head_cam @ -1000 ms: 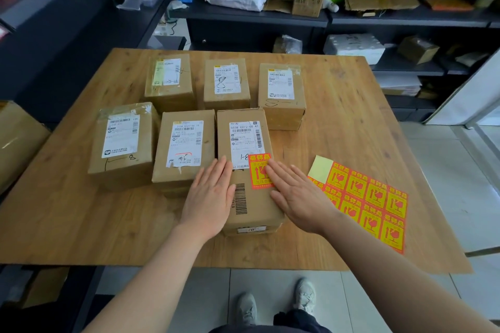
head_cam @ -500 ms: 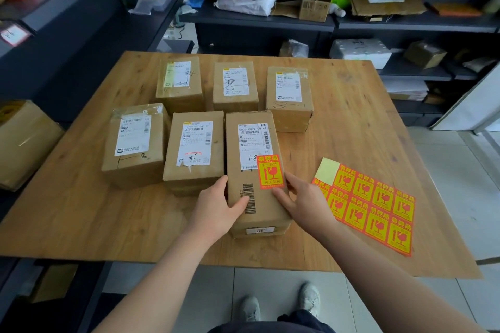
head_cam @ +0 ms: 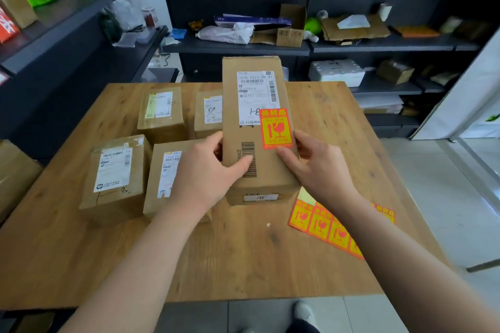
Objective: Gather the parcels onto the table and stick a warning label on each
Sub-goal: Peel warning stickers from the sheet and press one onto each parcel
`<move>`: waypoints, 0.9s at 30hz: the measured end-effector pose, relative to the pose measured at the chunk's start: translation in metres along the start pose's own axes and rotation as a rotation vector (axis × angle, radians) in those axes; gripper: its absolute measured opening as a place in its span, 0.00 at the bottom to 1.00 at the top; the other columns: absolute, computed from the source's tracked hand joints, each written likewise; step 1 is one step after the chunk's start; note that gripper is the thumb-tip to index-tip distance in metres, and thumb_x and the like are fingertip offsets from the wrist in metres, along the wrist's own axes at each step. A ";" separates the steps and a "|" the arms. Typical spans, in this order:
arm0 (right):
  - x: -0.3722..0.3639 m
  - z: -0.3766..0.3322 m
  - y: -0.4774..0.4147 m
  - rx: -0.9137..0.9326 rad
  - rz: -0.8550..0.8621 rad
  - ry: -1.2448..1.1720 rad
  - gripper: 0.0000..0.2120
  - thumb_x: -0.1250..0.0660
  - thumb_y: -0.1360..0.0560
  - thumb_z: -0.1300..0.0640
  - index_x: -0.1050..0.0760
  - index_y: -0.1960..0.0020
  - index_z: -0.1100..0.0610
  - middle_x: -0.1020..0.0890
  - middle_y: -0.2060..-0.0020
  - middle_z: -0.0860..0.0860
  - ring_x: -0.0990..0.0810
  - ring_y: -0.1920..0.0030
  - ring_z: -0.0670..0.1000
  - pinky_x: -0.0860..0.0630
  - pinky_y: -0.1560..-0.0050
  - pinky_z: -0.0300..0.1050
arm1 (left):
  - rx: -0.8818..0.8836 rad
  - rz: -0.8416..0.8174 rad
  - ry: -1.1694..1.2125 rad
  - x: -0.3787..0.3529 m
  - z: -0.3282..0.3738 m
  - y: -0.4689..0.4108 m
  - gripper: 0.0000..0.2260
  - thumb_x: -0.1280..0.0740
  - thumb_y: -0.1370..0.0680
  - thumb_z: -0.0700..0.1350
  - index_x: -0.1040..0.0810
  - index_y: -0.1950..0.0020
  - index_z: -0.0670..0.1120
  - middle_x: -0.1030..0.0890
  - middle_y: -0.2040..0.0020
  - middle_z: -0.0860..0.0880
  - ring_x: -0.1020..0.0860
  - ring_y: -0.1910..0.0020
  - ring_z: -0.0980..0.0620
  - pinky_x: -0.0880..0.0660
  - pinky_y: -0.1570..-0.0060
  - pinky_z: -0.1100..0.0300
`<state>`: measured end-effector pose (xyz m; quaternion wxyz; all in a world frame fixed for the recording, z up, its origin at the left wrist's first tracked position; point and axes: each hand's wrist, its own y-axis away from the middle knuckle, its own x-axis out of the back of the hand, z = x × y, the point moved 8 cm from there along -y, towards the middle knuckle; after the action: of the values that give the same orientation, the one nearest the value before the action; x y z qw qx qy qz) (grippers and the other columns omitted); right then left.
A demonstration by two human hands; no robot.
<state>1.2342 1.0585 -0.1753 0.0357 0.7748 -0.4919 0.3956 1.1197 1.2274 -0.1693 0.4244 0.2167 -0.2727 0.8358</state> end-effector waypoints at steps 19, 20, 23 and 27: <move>0.091 0.239 -0.190 -0.256 -0.052 0.082 0.15 0.37 0.24 0.43 0.21 0.44 0.50 0.17 0.56 0.45 0.21 0.58 0.44 0.26 0.63 0.40 | 0.044 -0.321 0.020 -0.263 0.044 -0.247 0.21 0.26 0.30 0.55 0.23 0.39 0.51 0.18 0.46 0.54 0.22 0.55 0.62 0.25 0.60 0.68; 0.089 0.255 -0.199 -0.266 -0.068 0.093 0.14 0.37 0.24 0.43 0.21 0.45 0.50 0.18 0.58 0.44 0.22 0.59 0.43 0.28 0.65 0.39 | 0.064 -0.332 0.004 -0.278 0.039 -0.257 0.22 0.26 0.30 0.55 0.23 0.39 0.50 0.18 0.45 0.53 0.21 0.53 0.58 0.22 0.56 0.63; 0.077 0.299 -0.223 -0.298 -0.119 0.115 0.12 0.37 0.24 0.42 0.22 0.49 0.48 0.20 0.61 0.42 0.23 0.61 0.42 0.31 0.67 0.38 | 0.109 -0.360 -0.030 -0.317 0.025 -0.282 0.21 0.27 0.29 0.54 0.23 0.39 0.50 0.19 0.44 0.52 0.22 0.52 0.56 0.25 0.57 0.63; 0.063 0.344 -0.250 -0.323 -0.157 0.139 0.11 0.37 0.24 0.43 0.23 0.52 0.49 0.20 0.62 0.43 0.23 0.62 0.44 0.31 0.67 0.40 | 0.138 -0.383 -0.061 -0.356 0.007 -0.309 0.20 0.27 0.29 0.53 0.23 0.40 0.49 0.18 0.45 0.52 0.21 0.51 0.55 0.23 0.54 0.60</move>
<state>1.6431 0.9873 -0.2864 0.2241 0.7659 -0.4834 0.3600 1.5712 1.1644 -0.2917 0.5512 0.3185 -0.1813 0.7496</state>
